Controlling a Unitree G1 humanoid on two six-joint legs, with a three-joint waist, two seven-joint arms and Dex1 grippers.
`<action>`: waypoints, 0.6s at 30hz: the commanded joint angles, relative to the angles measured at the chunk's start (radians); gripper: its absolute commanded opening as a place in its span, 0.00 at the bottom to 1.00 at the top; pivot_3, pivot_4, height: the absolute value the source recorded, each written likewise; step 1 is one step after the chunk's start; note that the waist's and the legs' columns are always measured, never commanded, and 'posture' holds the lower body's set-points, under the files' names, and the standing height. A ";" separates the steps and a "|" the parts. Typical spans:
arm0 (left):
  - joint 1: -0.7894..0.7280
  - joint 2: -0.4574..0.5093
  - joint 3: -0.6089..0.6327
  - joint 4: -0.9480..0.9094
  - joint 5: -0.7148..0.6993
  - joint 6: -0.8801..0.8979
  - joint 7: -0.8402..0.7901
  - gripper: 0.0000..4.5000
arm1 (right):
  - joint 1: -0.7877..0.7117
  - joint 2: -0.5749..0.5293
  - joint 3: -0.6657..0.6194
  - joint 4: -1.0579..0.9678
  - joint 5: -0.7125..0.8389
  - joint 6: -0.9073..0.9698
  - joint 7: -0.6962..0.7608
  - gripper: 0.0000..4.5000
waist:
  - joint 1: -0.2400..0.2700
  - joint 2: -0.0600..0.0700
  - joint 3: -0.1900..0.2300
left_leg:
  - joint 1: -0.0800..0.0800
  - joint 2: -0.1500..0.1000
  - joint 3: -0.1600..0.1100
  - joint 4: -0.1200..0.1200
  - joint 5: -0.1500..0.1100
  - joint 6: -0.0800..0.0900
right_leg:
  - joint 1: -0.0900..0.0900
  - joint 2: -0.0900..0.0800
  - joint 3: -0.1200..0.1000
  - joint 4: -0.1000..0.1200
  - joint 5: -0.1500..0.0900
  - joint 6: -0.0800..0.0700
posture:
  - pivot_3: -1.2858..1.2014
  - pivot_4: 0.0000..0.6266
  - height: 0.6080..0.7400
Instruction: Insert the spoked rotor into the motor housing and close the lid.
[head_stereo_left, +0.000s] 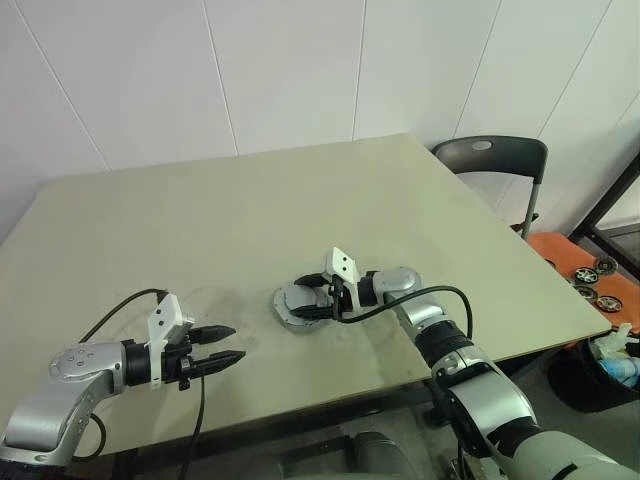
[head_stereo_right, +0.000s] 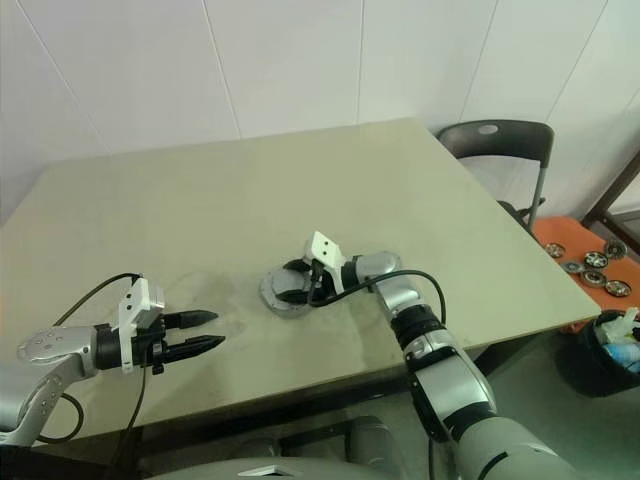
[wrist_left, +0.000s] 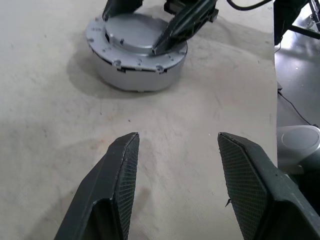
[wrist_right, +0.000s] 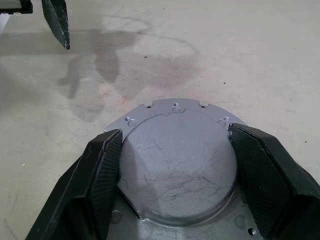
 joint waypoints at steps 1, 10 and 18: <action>-0.014 0.000 0.001 0.002 0.004 -0.023 -0.009 0.60 | -0.027 -0.017 -0.011 -0.021 0.027 0.042 0.062 0.67 | 0.002 0.000 0.000 | 0.000 0.000 0.000 0.000 0.000 0.000 | 0.000 0.000 0.000 0.000 0.000 0.000 | 0.52 0.00 1.00; -0.020 -0.015 -0.006 0.015 0.014 -0.029 -0.011 0.60 | -0.088 -0.054 -0.046 -0.010 0.075 0.097 0.165 0.67 | 0.002 0.000 0.000 | -0.014 -0.001 -0.001 0.003 0.000 0.000 | -0.013 -0.001 0.000 0.001 0.003 0.002 | 0.52 0.00 1.00; -0.008 -0.017 0.001 0.017 0.010 -0.037 -0.006 0.60 | -0.060 -0.029 -0.032 -0.046 0.073 0.093 0.155 0.67 | 0.002 0.000 0.000 | -0.015 -0.001 0.000 0.003 0.000 0.000 | -0.014 -0.001 0.000 0.002 0.003 0.003 | 0.52 0.00 1.00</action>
